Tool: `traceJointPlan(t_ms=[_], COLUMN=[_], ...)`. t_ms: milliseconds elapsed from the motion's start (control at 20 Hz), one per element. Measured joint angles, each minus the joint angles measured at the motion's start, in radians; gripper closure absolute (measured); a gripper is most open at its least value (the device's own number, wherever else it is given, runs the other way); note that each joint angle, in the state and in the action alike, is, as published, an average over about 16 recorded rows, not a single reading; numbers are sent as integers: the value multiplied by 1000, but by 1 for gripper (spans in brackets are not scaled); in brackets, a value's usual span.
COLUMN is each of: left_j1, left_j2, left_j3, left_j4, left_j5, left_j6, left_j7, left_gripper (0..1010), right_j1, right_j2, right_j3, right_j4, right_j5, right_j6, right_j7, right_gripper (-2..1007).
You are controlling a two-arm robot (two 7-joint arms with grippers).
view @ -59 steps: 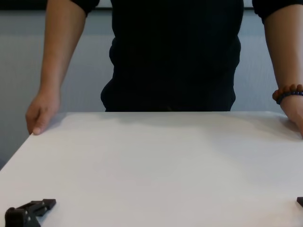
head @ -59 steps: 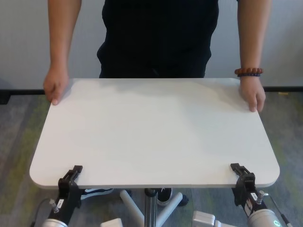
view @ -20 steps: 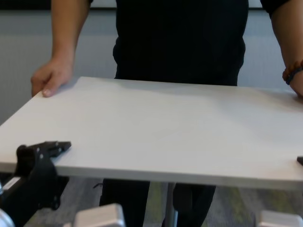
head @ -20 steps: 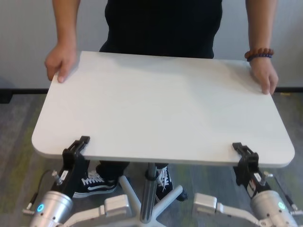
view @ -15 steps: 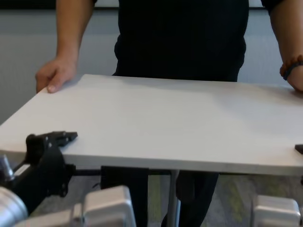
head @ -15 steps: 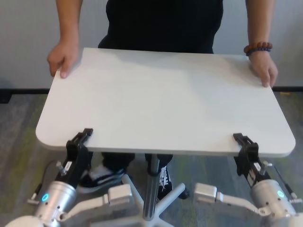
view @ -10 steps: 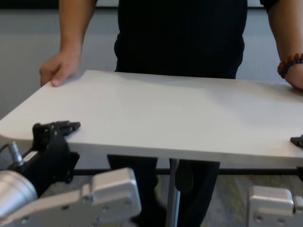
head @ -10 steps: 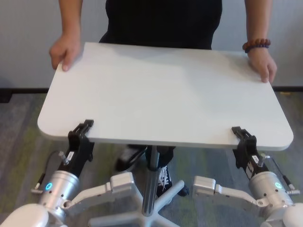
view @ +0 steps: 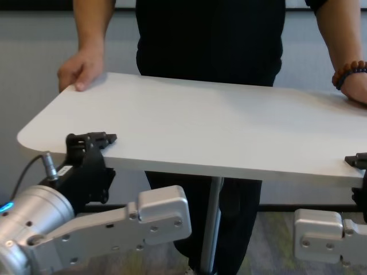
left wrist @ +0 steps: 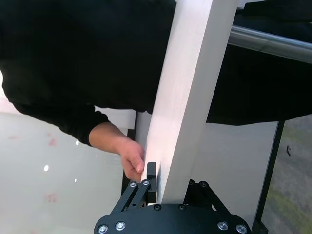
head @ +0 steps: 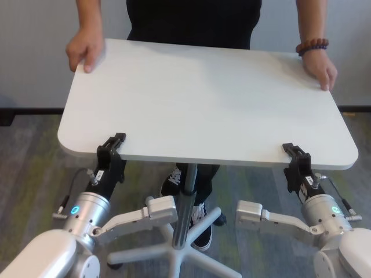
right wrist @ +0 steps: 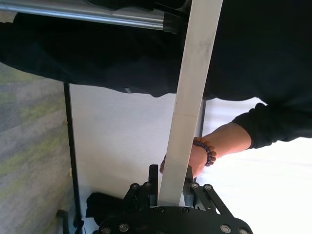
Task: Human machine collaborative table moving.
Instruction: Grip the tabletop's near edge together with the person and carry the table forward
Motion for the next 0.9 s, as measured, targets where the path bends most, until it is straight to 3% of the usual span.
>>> traceJointPlan(t_ms=[400,900], left_j1=[-79,-160], left_j2=[-30,-63], left_j3=[30,61], left_j4=[115,267], left_j5=[-9,-18], left_j6=[-13,-24], left_j7=[14,51], left_gripper=[742,742], right_j1=[74,156], right_j2=[-17,-47], right_j3=[-19,-59], right_j4=[112,250], right_j5=[23,39], right_j6=[-21,-42], right_j7=[-24,-56], right_gripper=[738,737])
